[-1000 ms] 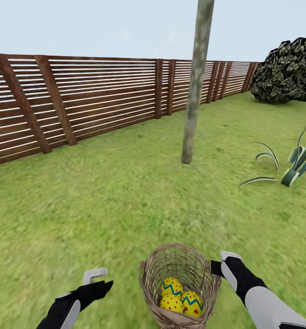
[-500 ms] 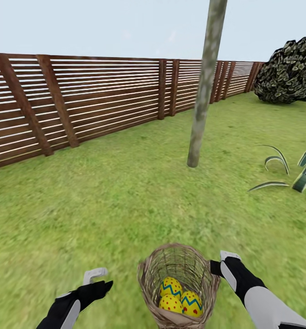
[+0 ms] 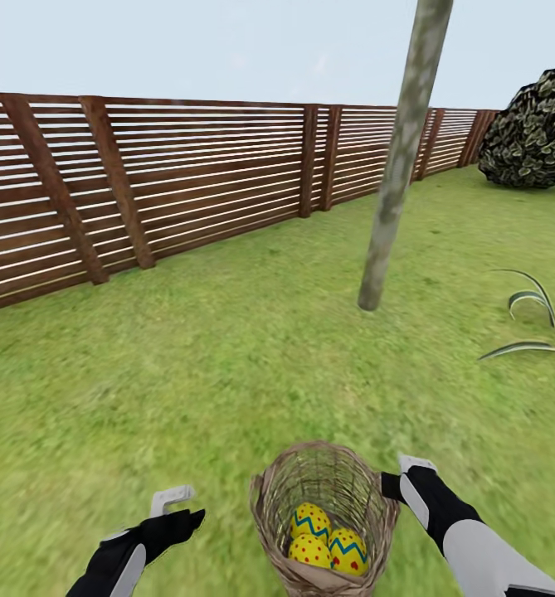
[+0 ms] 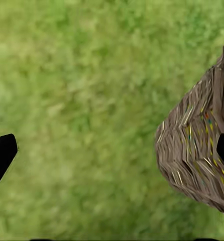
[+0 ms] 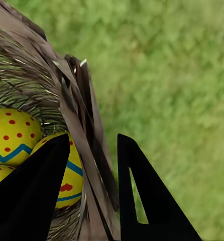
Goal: Take the three Easter eggs out of the wicker basket on the lawn in the garden, then place them on the lawn next to a single tree (choose any tree) so that all three eggs are next to the same tree and none are left in the basket.
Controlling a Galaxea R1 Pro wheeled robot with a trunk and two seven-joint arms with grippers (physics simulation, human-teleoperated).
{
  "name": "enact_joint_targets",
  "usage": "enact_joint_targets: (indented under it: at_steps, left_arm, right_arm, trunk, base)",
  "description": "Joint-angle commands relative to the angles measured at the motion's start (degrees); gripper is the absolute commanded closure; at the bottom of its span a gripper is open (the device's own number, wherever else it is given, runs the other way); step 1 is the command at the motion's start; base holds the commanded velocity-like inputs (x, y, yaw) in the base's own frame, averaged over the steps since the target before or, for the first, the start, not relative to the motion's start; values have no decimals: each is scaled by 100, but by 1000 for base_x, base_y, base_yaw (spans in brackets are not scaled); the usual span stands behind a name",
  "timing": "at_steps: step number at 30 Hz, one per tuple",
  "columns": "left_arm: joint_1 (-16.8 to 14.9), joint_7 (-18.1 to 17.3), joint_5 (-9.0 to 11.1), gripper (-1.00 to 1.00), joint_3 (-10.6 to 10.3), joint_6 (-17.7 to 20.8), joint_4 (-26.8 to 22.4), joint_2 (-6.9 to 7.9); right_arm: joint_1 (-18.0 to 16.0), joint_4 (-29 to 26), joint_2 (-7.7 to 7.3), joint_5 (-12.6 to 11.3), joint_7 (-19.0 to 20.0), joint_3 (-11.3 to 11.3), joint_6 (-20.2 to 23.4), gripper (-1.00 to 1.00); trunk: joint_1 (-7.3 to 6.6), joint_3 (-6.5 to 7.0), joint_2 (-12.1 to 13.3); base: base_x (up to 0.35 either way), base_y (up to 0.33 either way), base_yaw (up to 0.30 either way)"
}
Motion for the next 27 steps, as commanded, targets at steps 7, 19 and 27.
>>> enact_joint_targets:
  at_steps: [7,19,27]
  left_arm:
    - [-3,-4,14,-100,-8,22,-4,5]
    - [-3,16,84,-100,-8,43,-8,2]
    - [-3,23,138,-100,-8,56,-1,5]
  right_arm:
    - [-1,-12,2,-87,-36,-8,21,100]
    - [-1,-12,-7,-87,-13,-8,21,100]
    - [-3,-12,-6,-87,-19,-8,21,100]
  trunk:
    - [3,-5,-2]
    - [3,-5,-2]
    - [-173,139,318]
  base:
    - [264,227,0]
    - [199,171,0]
    - [4,3,0]
